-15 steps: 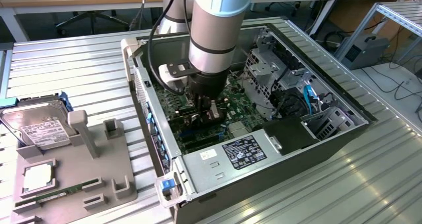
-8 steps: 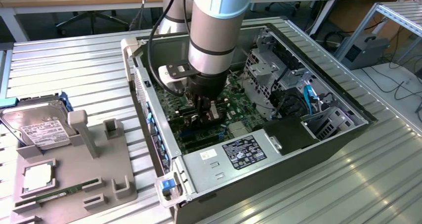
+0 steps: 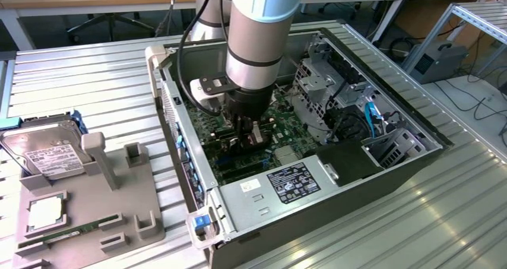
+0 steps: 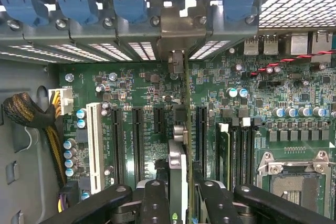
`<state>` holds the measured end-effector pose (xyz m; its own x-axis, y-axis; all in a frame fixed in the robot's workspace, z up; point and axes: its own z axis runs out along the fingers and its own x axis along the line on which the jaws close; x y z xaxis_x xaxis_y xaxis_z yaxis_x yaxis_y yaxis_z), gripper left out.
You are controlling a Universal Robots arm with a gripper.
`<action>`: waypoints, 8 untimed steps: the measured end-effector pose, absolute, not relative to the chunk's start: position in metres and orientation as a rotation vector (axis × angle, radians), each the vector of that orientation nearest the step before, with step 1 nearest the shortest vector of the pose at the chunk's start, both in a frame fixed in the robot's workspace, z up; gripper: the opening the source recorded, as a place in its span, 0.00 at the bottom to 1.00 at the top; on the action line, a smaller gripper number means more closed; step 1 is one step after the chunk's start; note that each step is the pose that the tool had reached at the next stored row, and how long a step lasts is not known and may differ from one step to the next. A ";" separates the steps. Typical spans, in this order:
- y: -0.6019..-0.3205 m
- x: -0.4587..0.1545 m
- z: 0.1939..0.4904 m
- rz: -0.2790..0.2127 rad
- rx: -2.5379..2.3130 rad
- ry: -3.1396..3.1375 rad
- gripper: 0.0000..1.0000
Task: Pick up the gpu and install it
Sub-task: 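Insert the gpu into the slot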
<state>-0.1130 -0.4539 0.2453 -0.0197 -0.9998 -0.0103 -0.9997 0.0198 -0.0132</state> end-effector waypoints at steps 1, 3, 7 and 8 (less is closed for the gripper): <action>-0.454 -0.113 0.245 -0.003 -2.188 2.231 0.27; -0.454 -0.113 0.245 -0.004 -2.188 2.231 0.27; -0.454 -0.113 0.245 -0.001 -2.186 2.231 0.27; -0.454 -0.113 0.245 -0.003 -2.187 2.231 0.34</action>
